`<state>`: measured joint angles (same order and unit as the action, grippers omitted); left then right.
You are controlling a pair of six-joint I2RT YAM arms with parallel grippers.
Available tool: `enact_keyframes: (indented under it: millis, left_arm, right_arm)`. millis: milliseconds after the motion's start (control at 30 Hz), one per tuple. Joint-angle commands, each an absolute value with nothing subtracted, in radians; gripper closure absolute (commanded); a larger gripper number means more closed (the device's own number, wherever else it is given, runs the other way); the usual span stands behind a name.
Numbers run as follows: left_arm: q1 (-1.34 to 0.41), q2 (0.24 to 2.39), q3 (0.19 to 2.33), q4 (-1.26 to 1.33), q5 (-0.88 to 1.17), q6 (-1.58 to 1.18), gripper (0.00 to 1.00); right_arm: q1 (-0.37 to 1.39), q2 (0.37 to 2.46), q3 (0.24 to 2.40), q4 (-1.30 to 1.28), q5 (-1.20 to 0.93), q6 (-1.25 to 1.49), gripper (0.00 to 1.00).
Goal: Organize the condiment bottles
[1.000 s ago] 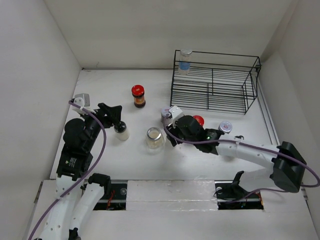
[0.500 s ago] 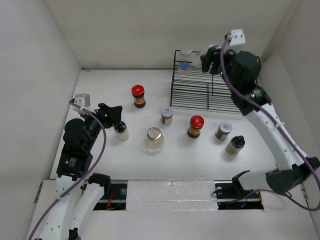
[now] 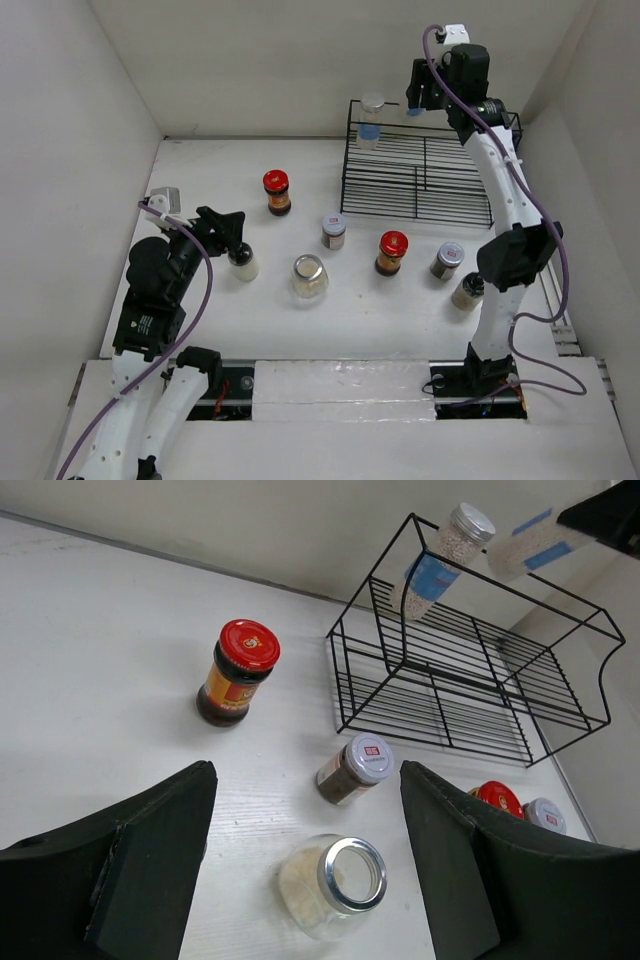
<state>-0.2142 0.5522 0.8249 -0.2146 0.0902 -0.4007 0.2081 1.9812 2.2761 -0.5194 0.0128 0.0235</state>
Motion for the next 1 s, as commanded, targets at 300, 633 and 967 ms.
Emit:
enact_keyframes:
  millis: [300,633,967]
  left_arm:
    - [-0.210,0.546,0.822,-0.186,0.092,-0.393,0.29]
    - [-0.210,0.557,0.822,-0.186,0.101,-0.393,0.29]
    - [-0.210,0.557,0.822,-0.186,0.087,-0.393,0.29]
  right_arm:
    - [0.198,1.962,2.255,-0.476,-0.049,0.017,0.64]
    - [0.244,2.043,2.198,-0.439,-0.020,0.008,0.60]
    - [0.276,2.071,2.281,-0.463,0.018,0.008,0.18]
